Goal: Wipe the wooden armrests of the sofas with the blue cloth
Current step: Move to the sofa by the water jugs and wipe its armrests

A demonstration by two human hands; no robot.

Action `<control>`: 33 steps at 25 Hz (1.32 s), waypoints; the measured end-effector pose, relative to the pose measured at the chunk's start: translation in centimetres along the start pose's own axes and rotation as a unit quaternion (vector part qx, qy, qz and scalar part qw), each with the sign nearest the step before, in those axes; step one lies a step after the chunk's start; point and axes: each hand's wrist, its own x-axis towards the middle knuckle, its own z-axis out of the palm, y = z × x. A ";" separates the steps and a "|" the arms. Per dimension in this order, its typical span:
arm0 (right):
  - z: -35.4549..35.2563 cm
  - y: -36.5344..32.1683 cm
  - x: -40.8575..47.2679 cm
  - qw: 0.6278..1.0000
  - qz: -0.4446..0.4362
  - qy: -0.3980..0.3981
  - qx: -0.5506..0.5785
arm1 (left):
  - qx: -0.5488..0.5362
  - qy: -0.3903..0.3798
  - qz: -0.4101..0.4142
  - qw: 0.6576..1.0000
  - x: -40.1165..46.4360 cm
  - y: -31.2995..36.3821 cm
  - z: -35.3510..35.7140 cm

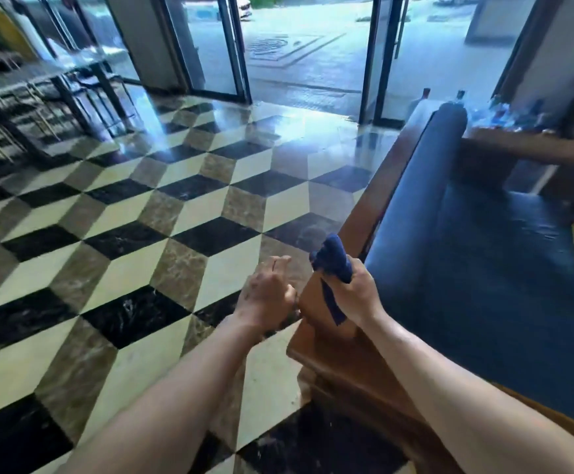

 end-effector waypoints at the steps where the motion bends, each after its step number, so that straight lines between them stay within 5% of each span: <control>1: 1.5 -0.5 1.4 1.000 0.006 0.001 0.009 | 0.002 0.006 -0.001 1.000 1.1 -1.8 -1.0; 7: 11.8 -3.5 9.9 0.996 0.044 0.068 0.040 | 0.002 -0.011 0.032 0.999 12.0 -12.0 -5.8; 17: 16.8 -0.6 33.8 0.975 0.082 0.175 0.113 | 0.006 -0.061 0.102 0.993 38.2 -18.9 -6.2; 25: 13.4 -1.7 51.0 0.946 0.082 0.260 0.175 | -0.007 -0.109 0.186 0.976 62.1 -15.6 -3.9; 33: 6.7 -0.6 74.5 0.886 0.108 0.440 0.099 | -0.055 -0.161 0.319 0.932 92.0 -9.4 1.9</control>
